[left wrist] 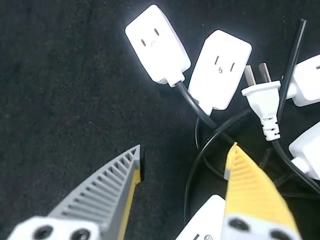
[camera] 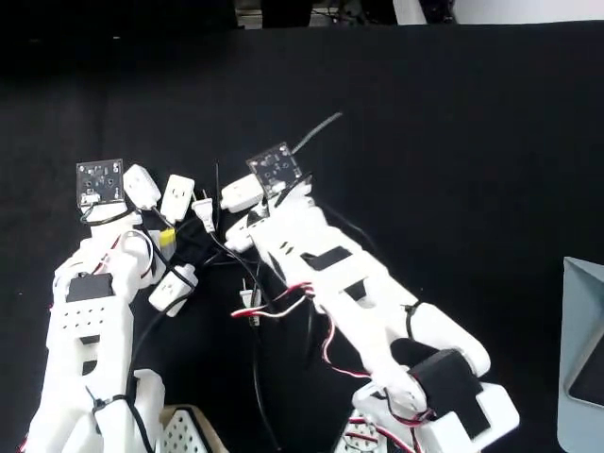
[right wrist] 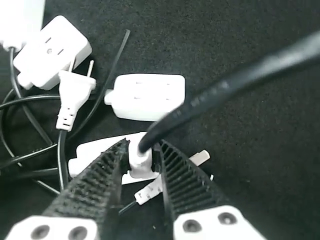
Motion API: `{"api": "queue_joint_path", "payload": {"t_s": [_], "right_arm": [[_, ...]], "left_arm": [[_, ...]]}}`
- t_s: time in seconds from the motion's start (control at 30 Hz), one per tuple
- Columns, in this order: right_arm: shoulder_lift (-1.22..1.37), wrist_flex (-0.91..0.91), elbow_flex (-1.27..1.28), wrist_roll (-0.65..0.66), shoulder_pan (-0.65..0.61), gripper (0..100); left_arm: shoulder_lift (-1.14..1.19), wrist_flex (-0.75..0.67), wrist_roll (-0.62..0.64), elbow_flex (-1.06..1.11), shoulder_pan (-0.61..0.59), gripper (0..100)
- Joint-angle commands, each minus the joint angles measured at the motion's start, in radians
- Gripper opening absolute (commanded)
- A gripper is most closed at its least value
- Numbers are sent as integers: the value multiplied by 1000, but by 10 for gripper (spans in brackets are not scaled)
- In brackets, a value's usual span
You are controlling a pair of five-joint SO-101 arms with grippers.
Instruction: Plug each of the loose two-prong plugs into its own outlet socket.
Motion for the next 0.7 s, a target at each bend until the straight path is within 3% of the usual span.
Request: {"api": "queue_joint_path", "payload": {"t_s": [0.0,0.27,0.67], "right_arm": [[76,0,-38,91,-29,11],[111,175,-145,140,-25,11],[156,226,-223,132,-3,11]], "left_arm": [[-21,-20,9,-2,-10,267],[-21,-20,9,-2,-10,267],[-21,-20,9,-2,-10,267]]}}
